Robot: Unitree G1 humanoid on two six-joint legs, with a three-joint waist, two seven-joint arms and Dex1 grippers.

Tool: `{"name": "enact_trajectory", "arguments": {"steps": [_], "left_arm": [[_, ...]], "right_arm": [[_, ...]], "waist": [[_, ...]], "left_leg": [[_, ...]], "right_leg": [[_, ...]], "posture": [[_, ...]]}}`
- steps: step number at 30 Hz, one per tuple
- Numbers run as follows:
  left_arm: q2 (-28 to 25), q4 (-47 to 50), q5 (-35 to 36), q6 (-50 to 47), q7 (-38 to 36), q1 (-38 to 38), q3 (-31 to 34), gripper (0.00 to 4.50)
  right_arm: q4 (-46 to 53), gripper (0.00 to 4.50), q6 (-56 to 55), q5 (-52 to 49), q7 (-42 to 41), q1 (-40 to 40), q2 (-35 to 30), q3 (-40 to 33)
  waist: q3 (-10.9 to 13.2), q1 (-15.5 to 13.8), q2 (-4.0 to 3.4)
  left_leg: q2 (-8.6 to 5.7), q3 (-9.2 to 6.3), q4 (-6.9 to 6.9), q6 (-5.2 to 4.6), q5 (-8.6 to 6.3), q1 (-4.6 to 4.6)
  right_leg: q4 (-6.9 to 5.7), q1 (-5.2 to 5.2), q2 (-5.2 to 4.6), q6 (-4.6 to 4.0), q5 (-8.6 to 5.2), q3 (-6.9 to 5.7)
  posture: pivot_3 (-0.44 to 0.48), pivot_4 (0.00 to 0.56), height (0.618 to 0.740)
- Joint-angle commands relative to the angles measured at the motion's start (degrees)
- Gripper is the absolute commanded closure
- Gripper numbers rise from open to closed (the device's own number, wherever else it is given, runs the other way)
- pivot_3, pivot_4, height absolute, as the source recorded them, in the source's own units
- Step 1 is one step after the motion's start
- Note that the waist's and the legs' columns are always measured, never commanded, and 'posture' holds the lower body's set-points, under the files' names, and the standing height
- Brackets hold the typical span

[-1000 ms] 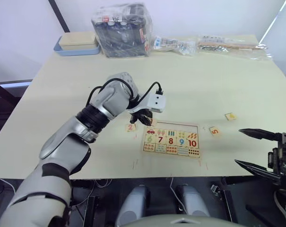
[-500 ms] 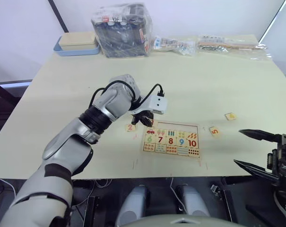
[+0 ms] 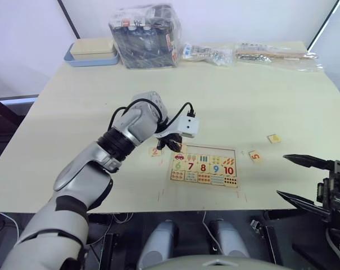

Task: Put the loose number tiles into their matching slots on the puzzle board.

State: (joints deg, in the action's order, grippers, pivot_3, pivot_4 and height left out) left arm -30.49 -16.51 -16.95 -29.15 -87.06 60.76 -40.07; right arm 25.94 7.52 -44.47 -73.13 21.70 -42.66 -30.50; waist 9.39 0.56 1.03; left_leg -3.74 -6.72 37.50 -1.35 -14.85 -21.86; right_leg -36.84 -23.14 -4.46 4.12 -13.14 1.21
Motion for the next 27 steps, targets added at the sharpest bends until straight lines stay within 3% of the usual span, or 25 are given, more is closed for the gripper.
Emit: {"name": "enact_trajectory", "arguments": {"steps": [1, 27], "left_arm": [[0.33, 0.49, -0.78, 0.11, -0.12, 0.29, -0.01, 3.57], [0.45, 1.13, -0.58, -1.04, -1.02, 0.41, 0.32, 3.57]], "right_arm": [[1.46, 0.0, -0.88, -0.59, 0.31, 0.29, 0.22, -2.06], [1.63, 0.0, -1.4, -0.13, 0.71, 0.48, 0.53, -1.59]], "waist": [[0.0, -0.01, 0.0], [-0.01, 0.0, -0.01]], "left_leg": [[0.0, 0.0, 0.0, 0.0, 0.0, 0.0], [0.0, 0.0, 0.0, 0.0, 0.0, 0.02]], "right_leg": [[0.0, 0.0, 0.0, 0.0, 0.0, 0.0], [-0.01, 0.02, 0.0, 0.0, 0.0, 0.0]], "posture": [[0.0, 0.15, 0.74], [0.0, 0.15, 0.74]]}}
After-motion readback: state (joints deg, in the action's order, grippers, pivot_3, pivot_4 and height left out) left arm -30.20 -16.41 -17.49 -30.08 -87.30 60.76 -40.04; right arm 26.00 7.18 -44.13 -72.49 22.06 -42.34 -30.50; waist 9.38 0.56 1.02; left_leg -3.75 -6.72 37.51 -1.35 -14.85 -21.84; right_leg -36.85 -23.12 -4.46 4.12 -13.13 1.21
